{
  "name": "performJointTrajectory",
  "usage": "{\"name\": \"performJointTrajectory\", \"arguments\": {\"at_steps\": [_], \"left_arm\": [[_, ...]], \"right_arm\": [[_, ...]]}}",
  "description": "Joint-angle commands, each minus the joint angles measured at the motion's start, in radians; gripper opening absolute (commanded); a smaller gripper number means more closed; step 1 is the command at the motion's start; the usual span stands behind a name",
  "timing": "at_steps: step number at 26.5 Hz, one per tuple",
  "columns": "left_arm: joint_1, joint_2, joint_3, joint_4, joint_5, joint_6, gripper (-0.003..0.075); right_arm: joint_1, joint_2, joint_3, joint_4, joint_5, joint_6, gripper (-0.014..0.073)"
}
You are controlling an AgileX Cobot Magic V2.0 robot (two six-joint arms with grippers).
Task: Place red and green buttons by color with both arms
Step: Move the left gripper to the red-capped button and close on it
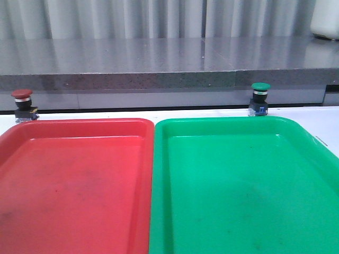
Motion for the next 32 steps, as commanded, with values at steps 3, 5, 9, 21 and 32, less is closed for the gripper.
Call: {"name": "performJointTrajectory", "arguments": {"at_steps": [3, 5, 9, 21, 32], "left_arm": [[-0.003, 0.229, -0.180, 0.057, -0.068, 0.001, 0.0546], [0.030, 0.333, -0.245, 0.042, -0.058, 0.001, 0.0546], [0.093, 0.507, -0.372, -0.019, -0.040, 0.001, 0.0545], [0.103, 0.894, -0.651, -0.058, 0.018, 0.032, 0.0545], [0.103, 1.065, -0.729, -0.137, -0.100, 0.032, 0.0545]], "right_arm": [[-0.004, 0.008, -0.033, -0.003, -0.067, -0.012, 0.0541], [-0.004, 0.008, -0.033, -0.003, -0.067, -0.012, 0.0541], [-0.004, 0.008, -0.033, -0.003, -0.067, -0.012, 0.0541], [-0.004, 0.008, -0.033, -0.003, -0.067, -0.012, 0.0541], [-0.004, 0.008, -0.033, -0.003, -0.067, -0.012, 0.0541]]}}
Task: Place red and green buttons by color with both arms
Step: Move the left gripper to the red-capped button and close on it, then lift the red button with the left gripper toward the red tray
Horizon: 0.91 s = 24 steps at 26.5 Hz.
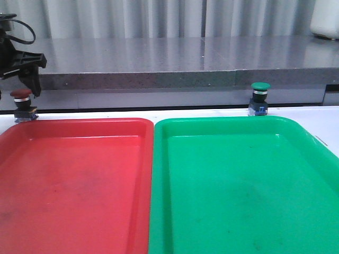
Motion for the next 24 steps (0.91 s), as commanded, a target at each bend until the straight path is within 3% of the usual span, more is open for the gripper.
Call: {"name": "performJointTrajectory", "arguments": {"at_steps": [1, 4, 11, 24], "left_arm": [[-0.001, -0.041, -0.038, -0.014, -0.091, -0.002, 0.0545], [-0.001, -0.038, -0.038, -0.030, -0.110, -0.002, 0.0491], [-0.001, -0.027, -0.038, -0.040, -0.101, -0.002, 0.0215], [-0.001, -0.195, -0.038, -0.040, 0.008, 0.001, 0.0211]], "right_arm": [[-0.004, 0.008, -0.033, -0.003, -0.067, -0.009, 0.0541], [-0.004, 0.008, -0.033, -0.003, -0.067, -0.009, 0.0541], [-0.004, 0.008, -0.033, -0.003, -0.067, -0.009, 0.0541], [-0.004, 0.008, -0.033, -0.003, -0.067, -0.009, 0.0541]]}}
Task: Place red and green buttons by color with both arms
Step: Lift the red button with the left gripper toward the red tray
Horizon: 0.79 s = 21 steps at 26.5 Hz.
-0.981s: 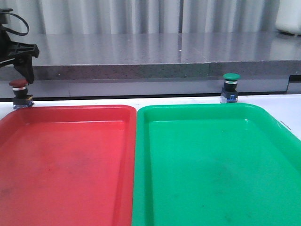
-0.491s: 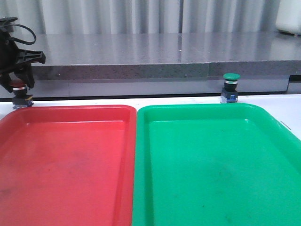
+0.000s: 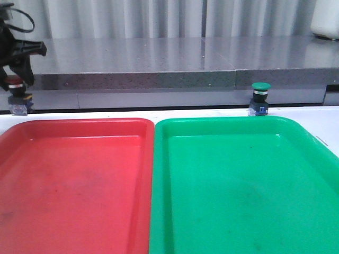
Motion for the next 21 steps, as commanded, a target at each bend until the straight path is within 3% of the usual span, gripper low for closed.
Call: {"name": "performJointTrajectory", "arguments": {"at_steps": [1, 5, 21], "left_arm": [[-0.003, -0.142, -0.029, -0.011, -0.007, 0.005, 0.0211], [-0.017, -0.249, 0.005, -0.011, 0.055, 0.022, 0.0211], [-0.286, -0.737, 0.560, -0.015, -0.067, 0.047, 0.0211]], "right_arm": [[-0.004, 0.008, -0.033, -0.003, -0.067, -0.009, 0.0541], [-0.004, 0.008, -0.033, -0.003, -0.067, -0.009, 0.0541], [-0.004, 0.008, -0.033, -0.003, -0.067, -0.009, 0.0541]]}}
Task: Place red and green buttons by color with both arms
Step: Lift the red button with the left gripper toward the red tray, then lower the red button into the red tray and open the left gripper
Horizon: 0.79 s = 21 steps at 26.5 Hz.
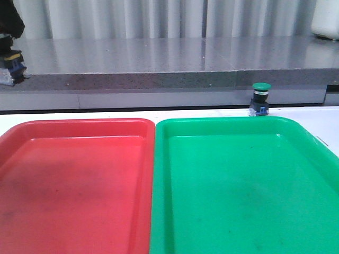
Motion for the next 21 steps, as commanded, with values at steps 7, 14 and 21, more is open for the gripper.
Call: {"name": "performJointTrajectory", "arguments": {"at_steps": [7, 14, 21], "left_arm": [[-0.115, -0.045, 0.199, -0.039, -0.246, 0.000, 0.0211], [-0.115, 0.087, 0.238, -0.058, -0.363, 0.000, 0.0211], [-0.115, 0.177, 0.238, -0.082, -0.434, 0.000, 0.0211]], "right_arm": [[-0.004, 0.008, -0.033, -0.003, -0.069, -0.009, 0.0541], [-0.004, 0.008, -0.033, -0.003, -0.069, -0.009, 0.0541], [-0.004, 0.008, -0.033, -0.003, -0.069, -0.009, 0.0541]]}}
